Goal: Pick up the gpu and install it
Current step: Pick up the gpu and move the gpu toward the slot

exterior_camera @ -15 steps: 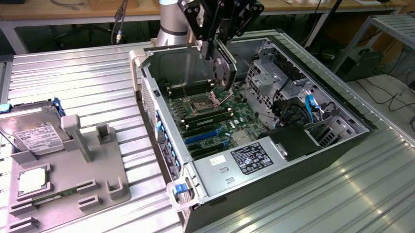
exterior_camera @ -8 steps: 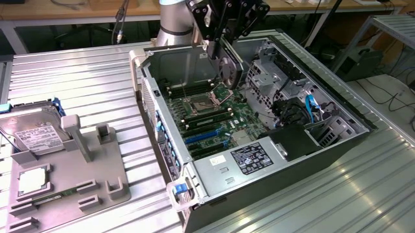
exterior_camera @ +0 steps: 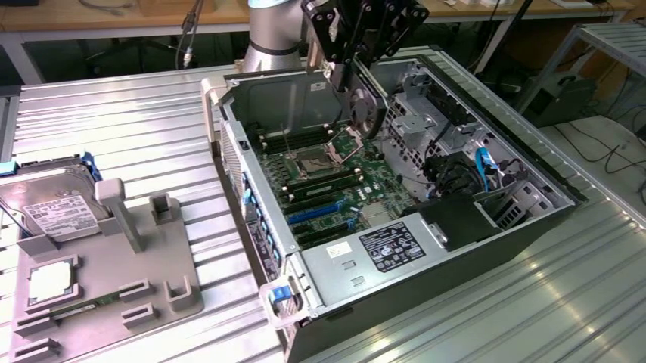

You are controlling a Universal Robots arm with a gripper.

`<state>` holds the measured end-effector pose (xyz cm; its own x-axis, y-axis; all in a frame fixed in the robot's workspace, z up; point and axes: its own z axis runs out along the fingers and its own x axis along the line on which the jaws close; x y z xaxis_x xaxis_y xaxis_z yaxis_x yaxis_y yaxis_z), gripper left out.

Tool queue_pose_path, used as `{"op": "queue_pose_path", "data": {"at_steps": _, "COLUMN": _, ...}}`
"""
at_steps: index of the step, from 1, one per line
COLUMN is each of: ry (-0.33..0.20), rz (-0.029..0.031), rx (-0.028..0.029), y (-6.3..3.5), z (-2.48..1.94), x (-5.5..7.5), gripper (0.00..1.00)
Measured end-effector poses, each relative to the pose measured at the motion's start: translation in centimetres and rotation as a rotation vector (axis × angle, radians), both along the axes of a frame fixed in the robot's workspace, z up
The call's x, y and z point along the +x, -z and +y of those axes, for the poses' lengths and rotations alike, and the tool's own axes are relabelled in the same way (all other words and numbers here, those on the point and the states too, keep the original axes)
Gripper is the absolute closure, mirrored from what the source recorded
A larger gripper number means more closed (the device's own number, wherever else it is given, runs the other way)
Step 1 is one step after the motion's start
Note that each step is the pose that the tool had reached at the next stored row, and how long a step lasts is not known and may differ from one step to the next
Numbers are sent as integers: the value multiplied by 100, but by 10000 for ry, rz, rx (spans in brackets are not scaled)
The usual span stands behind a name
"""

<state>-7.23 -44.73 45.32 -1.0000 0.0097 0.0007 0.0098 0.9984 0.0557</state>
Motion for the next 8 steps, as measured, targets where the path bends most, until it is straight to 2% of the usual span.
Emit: {"op": "queue_pose_path", "data": {"at_steps": 8, "ry": 0, "rz": -1, "rx": 2, "y": 4, "z": 0, "x": 153, "gripper": 70}}
